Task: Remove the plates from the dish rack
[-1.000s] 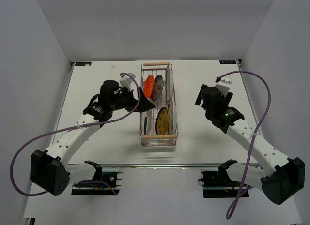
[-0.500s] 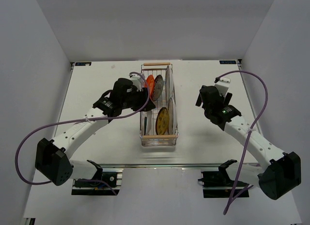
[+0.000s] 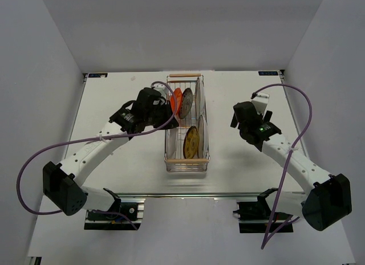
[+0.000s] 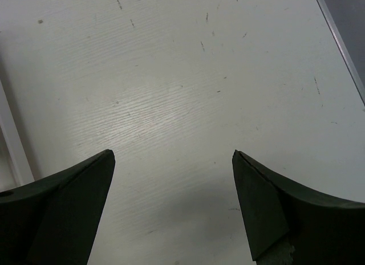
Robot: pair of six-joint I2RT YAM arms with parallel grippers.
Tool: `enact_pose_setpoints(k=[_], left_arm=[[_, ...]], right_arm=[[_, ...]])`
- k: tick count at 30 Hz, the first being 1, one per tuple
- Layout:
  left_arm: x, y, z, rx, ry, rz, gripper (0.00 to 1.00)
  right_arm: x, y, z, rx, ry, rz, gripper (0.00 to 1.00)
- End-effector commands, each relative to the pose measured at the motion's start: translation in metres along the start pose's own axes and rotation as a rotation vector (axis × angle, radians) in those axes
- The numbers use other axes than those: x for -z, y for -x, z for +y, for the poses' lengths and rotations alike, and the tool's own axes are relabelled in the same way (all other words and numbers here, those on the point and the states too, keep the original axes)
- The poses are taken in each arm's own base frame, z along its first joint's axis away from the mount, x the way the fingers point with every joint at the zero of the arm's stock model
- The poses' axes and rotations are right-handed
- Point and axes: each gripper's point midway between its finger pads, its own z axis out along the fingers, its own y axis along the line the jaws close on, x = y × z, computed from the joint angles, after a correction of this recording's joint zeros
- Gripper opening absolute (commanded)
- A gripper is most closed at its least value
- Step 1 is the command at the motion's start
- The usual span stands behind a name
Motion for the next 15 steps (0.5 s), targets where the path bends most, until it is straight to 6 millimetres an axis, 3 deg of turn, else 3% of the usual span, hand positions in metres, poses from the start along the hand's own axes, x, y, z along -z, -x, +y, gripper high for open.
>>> enact_pose_setpoints(k=[1, 10, 15], left_arm=[[0.016, 0.022, -0.022, -0.024, -0.046, -0.052, 0.06], [0.048, 0.057, -0.055, -0.035, -0.132, -0.161, 0.01], [0.076, 0.084, -0.076, -0.063, -0.198, -0.260, 0.00]], right_arm=[[0.002, 0.010, -0.001, -0.036, -0.018, -0.022, 0.89], [0.001, 0.010, -0.003, -0.031, -0.029, -0.013, 0.89], [0.001, 0.010, -0.003, -0.033, -0.031, -0.013, 0.89]])
